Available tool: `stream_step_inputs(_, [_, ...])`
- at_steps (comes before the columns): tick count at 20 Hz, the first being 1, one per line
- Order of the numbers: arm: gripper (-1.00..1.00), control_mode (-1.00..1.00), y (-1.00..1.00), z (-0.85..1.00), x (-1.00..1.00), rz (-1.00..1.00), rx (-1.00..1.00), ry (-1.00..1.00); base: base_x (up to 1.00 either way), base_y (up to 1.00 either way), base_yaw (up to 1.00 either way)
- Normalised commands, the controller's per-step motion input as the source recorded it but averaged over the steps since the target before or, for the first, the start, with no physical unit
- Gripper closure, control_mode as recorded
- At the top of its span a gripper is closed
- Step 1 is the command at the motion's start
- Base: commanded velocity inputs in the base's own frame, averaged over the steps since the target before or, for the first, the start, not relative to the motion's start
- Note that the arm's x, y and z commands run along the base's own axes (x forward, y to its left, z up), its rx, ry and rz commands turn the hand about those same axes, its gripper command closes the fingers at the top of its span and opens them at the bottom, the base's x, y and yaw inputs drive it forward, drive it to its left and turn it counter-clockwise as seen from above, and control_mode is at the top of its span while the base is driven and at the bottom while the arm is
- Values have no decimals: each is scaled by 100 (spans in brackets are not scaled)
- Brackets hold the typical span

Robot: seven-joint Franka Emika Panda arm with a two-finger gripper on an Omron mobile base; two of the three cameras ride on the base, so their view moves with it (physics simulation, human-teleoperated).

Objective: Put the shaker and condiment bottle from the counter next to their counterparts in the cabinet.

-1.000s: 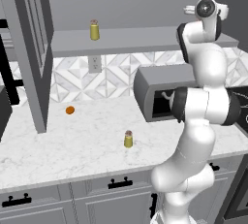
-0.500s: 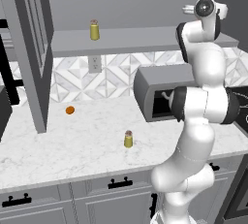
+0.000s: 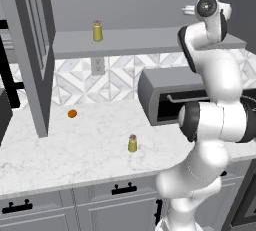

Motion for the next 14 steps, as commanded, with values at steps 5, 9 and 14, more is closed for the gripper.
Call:
stream_step_inputs(5, [-100,-100,35,0,-47,0,-7,0,0,0,0])
stream_step_inputs(9, [-100,-100,18,0,-50,-2,-5,-1,0,0,0])
stream_step_inputs(14, [-100,-100,20,0,-57,-3,0,-1,0,0,0])
